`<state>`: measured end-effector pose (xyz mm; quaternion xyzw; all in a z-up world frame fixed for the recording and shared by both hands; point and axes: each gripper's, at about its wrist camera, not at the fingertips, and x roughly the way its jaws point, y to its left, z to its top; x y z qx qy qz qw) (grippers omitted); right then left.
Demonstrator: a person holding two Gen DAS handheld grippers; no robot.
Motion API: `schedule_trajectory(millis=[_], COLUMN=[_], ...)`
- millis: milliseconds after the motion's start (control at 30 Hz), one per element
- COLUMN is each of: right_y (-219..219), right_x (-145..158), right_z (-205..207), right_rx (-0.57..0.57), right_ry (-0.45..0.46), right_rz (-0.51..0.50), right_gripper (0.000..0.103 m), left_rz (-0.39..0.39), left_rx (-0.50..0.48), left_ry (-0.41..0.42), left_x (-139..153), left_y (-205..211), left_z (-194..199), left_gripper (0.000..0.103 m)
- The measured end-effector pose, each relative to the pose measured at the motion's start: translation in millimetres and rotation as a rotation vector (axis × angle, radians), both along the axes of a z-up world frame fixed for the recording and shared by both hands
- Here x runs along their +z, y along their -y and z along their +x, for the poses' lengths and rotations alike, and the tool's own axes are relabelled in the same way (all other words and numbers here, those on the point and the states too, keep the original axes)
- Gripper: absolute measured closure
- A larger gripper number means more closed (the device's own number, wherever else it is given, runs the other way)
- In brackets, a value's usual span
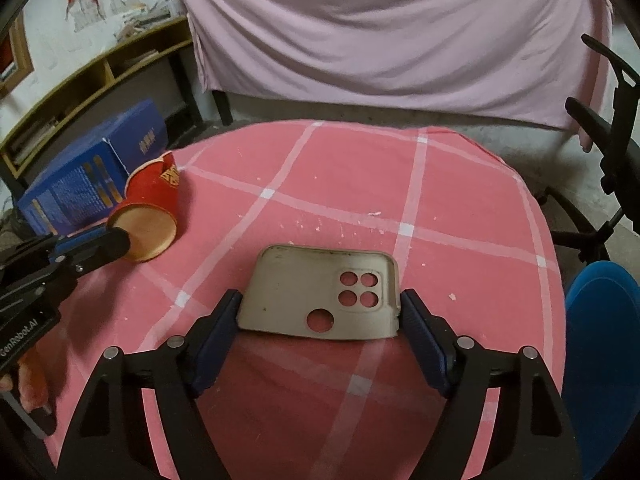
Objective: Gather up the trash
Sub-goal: 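Lift the phone case and red cup and carry both over the blue bucket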
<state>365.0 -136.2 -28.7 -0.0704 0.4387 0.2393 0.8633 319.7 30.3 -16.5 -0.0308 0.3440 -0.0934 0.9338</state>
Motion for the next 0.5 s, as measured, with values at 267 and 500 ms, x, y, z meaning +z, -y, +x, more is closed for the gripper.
schedule_trajectory(millis=[267,500], right_y=[19,47], right_x=[25,56], right_z=[-19,-48], right_rx=[-0.032,-0.086], right_ry=[0.161,0.392], right_rz=[0.113,0.238], right_gripper=[0.025,0.025], left_rz=[0.042,0.043], left_rx=[0.051,0.029], left_ry=[0.144,0.347], left_x=[11,34], left_y=[10,42], left_z=[-24,-51], left_gripper=[0.096,0.096])
